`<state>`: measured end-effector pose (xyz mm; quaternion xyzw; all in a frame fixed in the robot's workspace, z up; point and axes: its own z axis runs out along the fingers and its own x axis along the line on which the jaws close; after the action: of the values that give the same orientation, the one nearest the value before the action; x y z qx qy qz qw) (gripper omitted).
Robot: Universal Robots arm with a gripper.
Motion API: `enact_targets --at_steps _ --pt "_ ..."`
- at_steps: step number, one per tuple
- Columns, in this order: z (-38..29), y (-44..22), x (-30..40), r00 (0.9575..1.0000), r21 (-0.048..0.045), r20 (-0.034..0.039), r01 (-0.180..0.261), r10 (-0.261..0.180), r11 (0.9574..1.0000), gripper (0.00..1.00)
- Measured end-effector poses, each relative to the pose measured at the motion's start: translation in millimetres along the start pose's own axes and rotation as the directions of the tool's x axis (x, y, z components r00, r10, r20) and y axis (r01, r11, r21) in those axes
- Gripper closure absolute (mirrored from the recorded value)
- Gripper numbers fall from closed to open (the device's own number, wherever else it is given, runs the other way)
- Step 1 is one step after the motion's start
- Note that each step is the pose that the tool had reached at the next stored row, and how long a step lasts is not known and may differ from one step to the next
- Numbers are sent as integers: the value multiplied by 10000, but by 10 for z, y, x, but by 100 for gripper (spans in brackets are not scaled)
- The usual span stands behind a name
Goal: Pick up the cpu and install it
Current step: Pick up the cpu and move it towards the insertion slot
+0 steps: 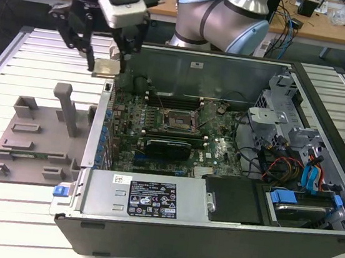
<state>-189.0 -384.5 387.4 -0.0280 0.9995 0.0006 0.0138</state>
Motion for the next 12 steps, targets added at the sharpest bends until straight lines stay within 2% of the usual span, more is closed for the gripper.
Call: enact_targets --at_steps 5,8,10,11,12 --pt "14 -22 -422 10000 -1 -19 2 -2 10000 45" --pt "23 -38 -707 10000 -2 -24 2 -2 10000 45" --pt "26 -45 -830 10000 -2 -27 0 0 10000 45" --pt "30 -52 -955 10000 -2 -33 0 0 10000 45" --pt "34 -57 -1044 10000 -3 -37 1 -1 10000 45"
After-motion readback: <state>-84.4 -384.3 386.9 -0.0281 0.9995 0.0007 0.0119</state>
